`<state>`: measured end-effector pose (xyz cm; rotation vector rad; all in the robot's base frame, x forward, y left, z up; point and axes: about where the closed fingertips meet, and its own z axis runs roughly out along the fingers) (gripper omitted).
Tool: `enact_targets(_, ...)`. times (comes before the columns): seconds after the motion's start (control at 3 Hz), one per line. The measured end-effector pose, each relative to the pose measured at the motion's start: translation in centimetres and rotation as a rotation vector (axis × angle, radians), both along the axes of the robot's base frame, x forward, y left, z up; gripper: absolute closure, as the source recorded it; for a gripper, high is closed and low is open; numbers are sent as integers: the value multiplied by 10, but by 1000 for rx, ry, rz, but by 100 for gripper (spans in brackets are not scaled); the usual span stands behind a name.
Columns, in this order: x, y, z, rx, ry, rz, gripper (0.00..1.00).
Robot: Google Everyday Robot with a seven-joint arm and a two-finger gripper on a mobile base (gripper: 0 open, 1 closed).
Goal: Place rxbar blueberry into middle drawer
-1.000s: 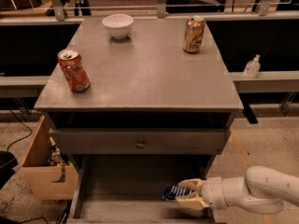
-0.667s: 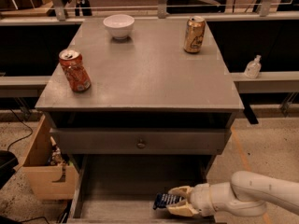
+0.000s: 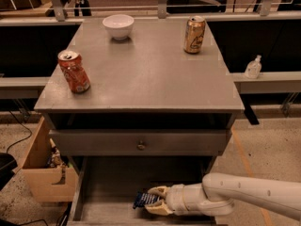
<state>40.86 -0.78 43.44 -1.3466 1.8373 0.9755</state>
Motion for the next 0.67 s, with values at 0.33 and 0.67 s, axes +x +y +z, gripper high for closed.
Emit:
enact_targets(0.33, 23, 14, -13, -41, -36, -55, 100)
enact_targets(0.67, 25, 13, -15, -51, -40, -62, 84)
